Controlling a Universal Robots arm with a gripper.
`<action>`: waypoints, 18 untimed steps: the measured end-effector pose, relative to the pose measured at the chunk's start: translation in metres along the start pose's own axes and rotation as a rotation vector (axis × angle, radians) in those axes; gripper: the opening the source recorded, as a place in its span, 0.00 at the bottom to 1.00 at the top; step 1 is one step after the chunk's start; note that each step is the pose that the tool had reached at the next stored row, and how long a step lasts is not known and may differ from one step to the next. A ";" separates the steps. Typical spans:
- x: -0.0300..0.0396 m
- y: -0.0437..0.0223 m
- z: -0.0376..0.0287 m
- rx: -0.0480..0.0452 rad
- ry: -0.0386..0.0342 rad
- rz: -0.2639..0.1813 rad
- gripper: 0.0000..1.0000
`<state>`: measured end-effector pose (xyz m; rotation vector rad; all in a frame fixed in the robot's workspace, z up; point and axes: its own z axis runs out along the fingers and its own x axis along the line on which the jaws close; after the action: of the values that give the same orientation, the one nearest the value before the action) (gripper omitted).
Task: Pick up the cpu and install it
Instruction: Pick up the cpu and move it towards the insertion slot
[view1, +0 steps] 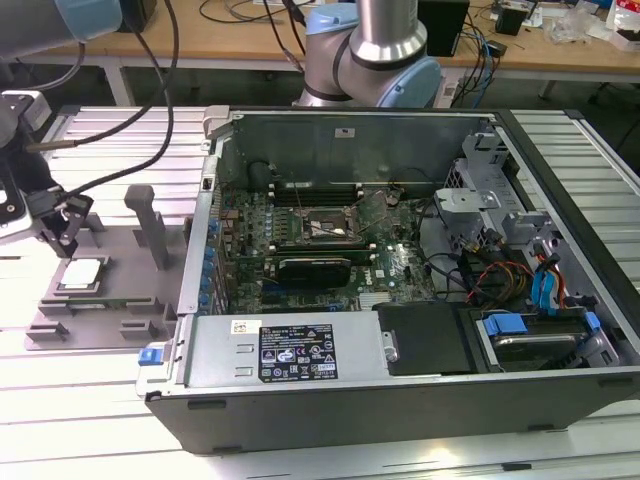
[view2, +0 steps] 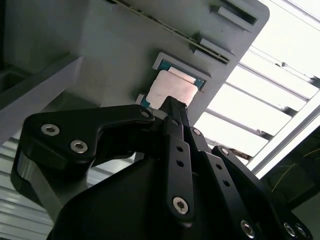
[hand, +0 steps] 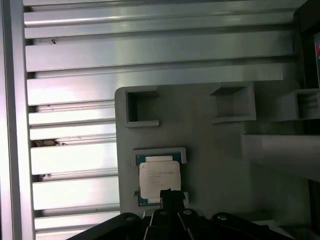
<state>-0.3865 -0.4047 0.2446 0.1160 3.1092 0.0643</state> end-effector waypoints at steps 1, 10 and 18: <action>0.0001 -0.0009 0.0032 0.0000 0.0000 -0.001 0.11; 0.0007 -0.0017 0.0094 -0.0006 0.0010 -0.023 0.11; 0.0007 -0.0017 0.0094 -0.0006 0.0010 -0.023 0.42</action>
<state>-0.3870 -0.4060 0.2351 0.0801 3.1108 0.0648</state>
